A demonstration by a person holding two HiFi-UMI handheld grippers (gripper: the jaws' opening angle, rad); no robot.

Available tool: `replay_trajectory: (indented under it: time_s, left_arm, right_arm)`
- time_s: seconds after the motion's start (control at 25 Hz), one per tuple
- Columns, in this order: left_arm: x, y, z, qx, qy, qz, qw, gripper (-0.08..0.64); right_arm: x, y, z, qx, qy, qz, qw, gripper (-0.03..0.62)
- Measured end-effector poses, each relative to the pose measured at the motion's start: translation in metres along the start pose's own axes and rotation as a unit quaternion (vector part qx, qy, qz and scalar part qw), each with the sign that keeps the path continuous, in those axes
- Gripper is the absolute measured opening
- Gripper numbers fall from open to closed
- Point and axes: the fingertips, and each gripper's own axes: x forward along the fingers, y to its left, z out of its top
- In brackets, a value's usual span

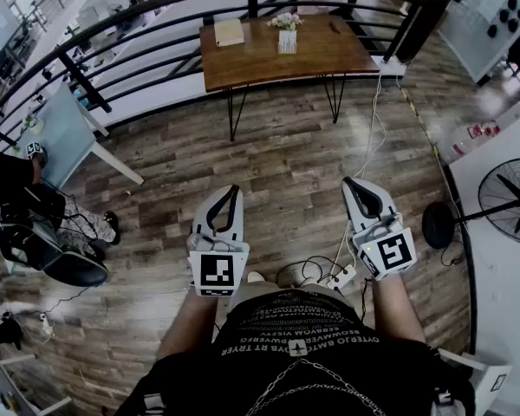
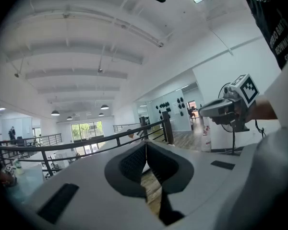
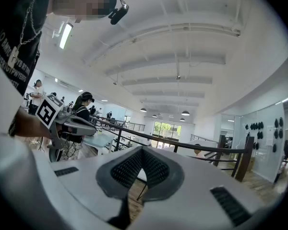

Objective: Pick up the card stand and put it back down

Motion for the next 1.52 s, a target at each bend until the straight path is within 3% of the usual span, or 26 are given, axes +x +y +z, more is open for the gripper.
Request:
replay_trajectory:
  time_s: [0.4, 0.96, 1.12, 1.32, 1.52]
  left_arm:
    - [0.008, -0.074, 0.032, -0.011, -0.008, 0.017, 0.9998, 0.029]
    - [-0.007, -0.144, 0.042, -0.024, 0.011, 0.062, 0.9977, 0.029]
    - [-0.011, -0.150, 0.038, -0.024, 0.019, 0.065, 0.9974, 0.029]
    - [-0.005, -0.144, 0.036, -0.011, 0.013, 0.063, 0.9979, 0.029]
    - [0.025, -0.117, 0.027, -0.038, 0.000, 0.060, 0.9975, 0.029]
  right_arm:
    - [-0.071, -0.050, -0.012, 0.021, -0.018, 0.022, 0.999, 0.014]
    - [-0.131, -0.088, -0.045, 0.066, -0.024, 0.068, 0.995, 0.014]
    - [-0.134, -0.092, -0.044, 0.091, -0.041, 0.069, 0.993, 0.014]
    - [-0.120, -0.101, -0.053, 0.081, -0.038, 0.044, 0.995, 0.014]
    - [-0.089, -0.108, -0.050, 0.072, -0.032, 0.037, 0.996, 0.014]
